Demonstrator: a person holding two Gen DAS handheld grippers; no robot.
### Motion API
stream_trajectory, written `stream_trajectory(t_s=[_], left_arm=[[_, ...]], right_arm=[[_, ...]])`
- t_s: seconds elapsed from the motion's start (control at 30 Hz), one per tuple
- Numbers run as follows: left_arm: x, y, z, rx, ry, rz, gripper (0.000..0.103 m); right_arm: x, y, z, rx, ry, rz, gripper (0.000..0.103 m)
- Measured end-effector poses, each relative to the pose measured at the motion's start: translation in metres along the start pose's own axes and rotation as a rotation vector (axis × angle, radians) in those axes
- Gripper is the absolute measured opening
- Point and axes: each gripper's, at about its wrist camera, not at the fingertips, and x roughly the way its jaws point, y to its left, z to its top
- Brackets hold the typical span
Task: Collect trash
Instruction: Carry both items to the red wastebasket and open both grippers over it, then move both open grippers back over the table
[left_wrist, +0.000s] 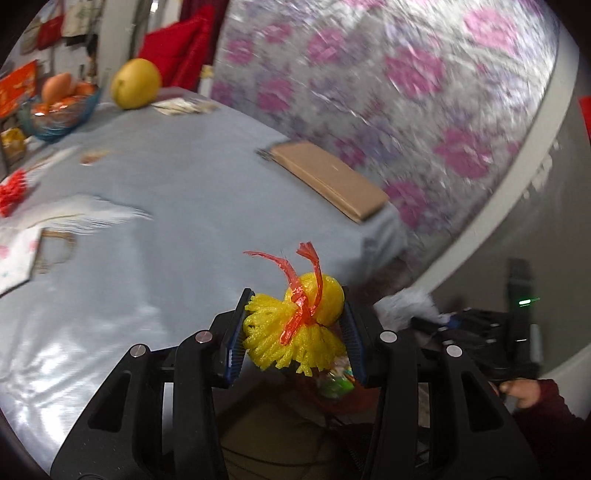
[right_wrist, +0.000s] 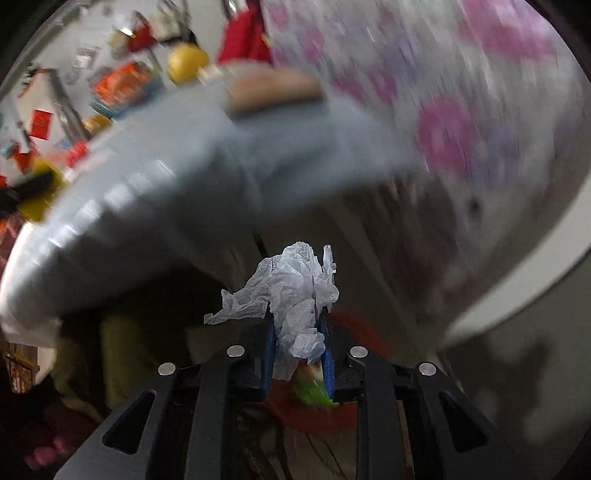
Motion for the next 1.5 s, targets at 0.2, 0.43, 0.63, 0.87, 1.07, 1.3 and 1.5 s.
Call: stream_trajectory(t_s=[0.2,0.43,0.63,0.87,1.07,1.3,1.5], left_arm=[[0.041,-0.036,-0.007,0.087,0.107,-0.015,0.046],[0.084,-0.074,-0.021,0.196,0.212,-0.044,0.046],[0.123,-0.113,-0.032,0.298,0.311,-0.076,0.046],[0.138,-0.132,-0.036,0.335,0.357,-0.076,0.083],[0.114,-0.110,-0.018,0.279,0.271,-0.033,0.089],[0.089,-0.072,-0.005,0.171,0.194,0.012,0.092],[0.064,-0.052,-0.005,0.117,0.151,0.019,0.092]], right_arm=[[0.060,-0.030,-0.033,0.068,0.172,-0.015,0.049],[-0.004,-0.051,-0.014,0.073,-0.061,-0.098,0.070],[-0.044,-0.073,-0.005,0.138,-0.200,-0.150,0.071],[-0.057,-0.081,-0.007,0.161,-0.235,-0.125,0.071],[-0.055,-0.069,-0.001,0.142,-0.243,-0.087,0.071],[-0.064,-0.045,0.005,0.090,-0.261,-0.055,0.072],[-0.072,-0.018,0.009,0.029,-0.273,-0.030,0.073]])
